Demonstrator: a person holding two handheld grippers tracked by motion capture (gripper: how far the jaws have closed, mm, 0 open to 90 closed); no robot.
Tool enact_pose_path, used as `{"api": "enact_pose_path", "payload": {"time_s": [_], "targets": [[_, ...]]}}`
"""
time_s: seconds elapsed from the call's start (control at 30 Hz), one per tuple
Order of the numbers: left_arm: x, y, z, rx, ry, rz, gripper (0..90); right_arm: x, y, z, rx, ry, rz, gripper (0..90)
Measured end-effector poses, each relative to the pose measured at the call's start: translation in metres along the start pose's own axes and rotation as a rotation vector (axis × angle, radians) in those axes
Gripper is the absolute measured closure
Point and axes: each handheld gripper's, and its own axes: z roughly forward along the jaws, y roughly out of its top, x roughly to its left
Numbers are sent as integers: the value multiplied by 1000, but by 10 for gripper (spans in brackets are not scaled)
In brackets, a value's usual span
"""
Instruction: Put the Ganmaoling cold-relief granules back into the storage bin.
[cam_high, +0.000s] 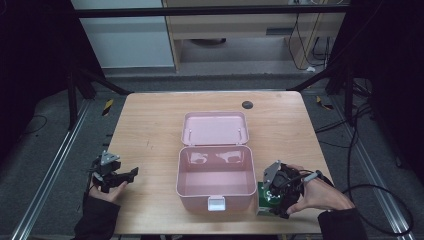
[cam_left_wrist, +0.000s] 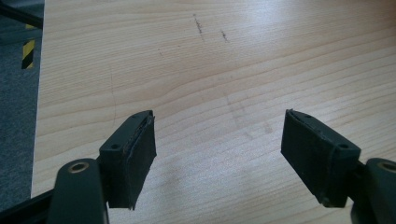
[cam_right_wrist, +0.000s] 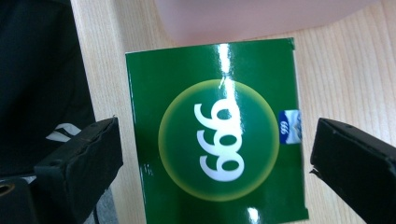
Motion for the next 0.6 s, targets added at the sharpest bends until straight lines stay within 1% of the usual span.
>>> {"api": "enact_pose_path", "payload": {"time_s": [0.03,0.1,0.17,0.27,0.6], "targets": [[0,0,0,1,1,1,258,0,0,1,-1,2,-8,26],[0,0,0,3,1,4,258,0,1,3,3,3,-7,26],[0,0,0,3,0,6,259,-1,1,5,2,3,-19,30],[0,0,0,3,1,5,259,-1,2,7,5,3,-24,32],[0,0,0,-1,0,3,260,-3,4,12,8,12,-24,44]]}}
